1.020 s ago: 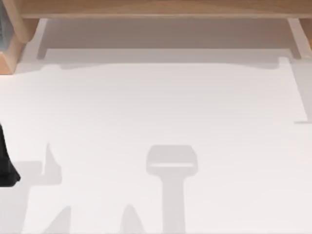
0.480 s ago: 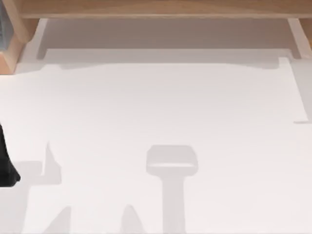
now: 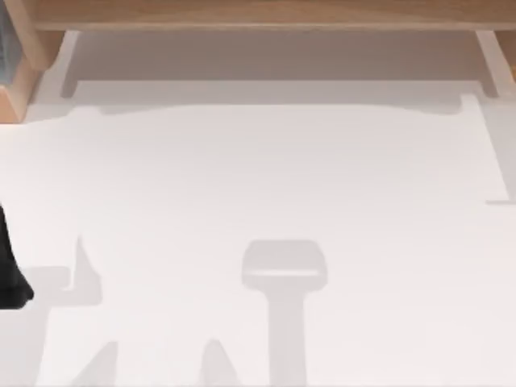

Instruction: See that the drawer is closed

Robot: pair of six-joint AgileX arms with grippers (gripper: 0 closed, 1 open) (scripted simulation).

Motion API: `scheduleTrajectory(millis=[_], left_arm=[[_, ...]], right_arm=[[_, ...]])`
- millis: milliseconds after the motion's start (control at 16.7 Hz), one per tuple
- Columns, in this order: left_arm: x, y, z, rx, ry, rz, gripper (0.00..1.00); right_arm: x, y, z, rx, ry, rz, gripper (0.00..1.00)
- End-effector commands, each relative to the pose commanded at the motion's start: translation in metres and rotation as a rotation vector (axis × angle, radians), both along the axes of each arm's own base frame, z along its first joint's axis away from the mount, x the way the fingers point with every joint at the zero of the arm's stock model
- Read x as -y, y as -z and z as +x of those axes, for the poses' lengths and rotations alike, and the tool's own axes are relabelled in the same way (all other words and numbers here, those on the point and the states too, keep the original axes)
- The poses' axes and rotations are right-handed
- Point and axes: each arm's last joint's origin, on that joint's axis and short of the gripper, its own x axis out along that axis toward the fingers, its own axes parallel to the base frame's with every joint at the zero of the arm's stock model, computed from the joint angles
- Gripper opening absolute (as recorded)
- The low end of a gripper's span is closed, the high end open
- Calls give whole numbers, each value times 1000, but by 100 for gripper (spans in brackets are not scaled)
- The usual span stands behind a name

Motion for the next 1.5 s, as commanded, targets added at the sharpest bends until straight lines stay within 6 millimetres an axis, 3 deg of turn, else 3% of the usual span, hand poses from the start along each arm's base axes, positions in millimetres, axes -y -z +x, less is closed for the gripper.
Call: scheduleTrajectory(millis=[180,960,1500], left_arm=[[0,0,0,0,0,0,100],[0,0,0,0,0,0,100],[0,0,0,0,0,0,100]], right_arm=[[0,0,0,0,0,0,100],[0,0,0,0,0,0,2],[0,1,-1,-4,2,5,0]])
